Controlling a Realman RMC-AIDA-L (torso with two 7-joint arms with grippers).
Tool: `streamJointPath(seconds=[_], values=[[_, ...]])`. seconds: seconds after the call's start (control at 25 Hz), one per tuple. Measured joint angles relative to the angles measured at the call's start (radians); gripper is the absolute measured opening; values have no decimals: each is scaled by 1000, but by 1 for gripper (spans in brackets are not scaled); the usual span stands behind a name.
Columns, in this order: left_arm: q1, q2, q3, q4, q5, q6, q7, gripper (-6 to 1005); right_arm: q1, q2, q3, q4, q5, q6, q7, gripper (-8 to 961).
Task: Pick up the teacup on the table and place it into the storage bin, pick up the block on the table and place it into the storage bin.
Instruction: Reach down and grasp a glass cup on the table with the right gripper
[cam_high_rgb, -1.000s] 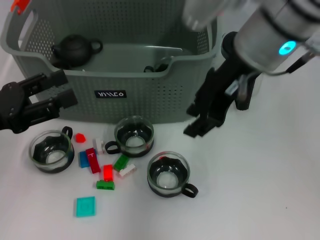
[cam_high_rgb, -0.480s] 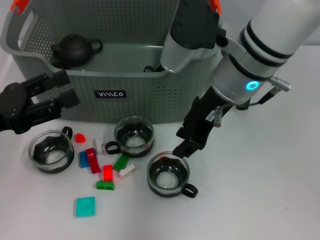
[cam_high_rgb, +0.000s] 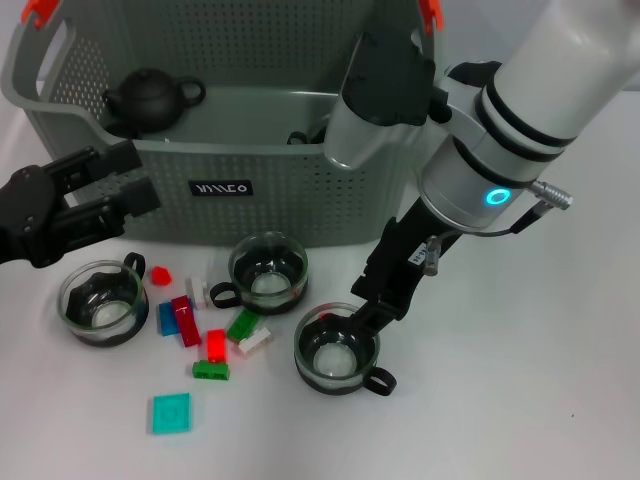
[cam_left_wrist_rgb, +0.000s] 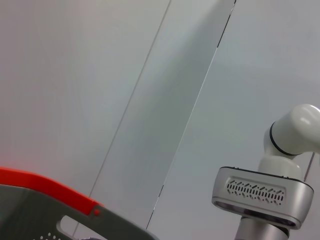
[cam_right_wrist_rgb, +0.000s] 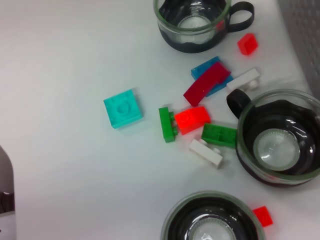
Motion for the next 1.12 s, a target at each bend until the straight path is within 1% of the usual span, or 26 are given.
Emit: streamJointPath(seconds=[0.16, 0.32, 0.48, 0.6, 1.12], values=[[2, 0, 0, 0, 0, 0, 0, 794, -7, 0, -32, 11, 1, 44, -1, 479], [4, -1, 0, 0, 0, 0, 0, 793, -8, 2, -68, 31, 3, 87, -5, 549], [5, -2, 0, -1, 0, 0, 1, 793, -9, 4, -133, 41, 6, 143, -6, 620], [2, -2, 0, -2, 0, 0, 2, 793, -7, 5, -153, 59, 20, 173, -11, 674], [0, -2, 0, -2, 0, 0, 2, 794, 1, 7, -162, 118, 48, 242, -41, 657]])
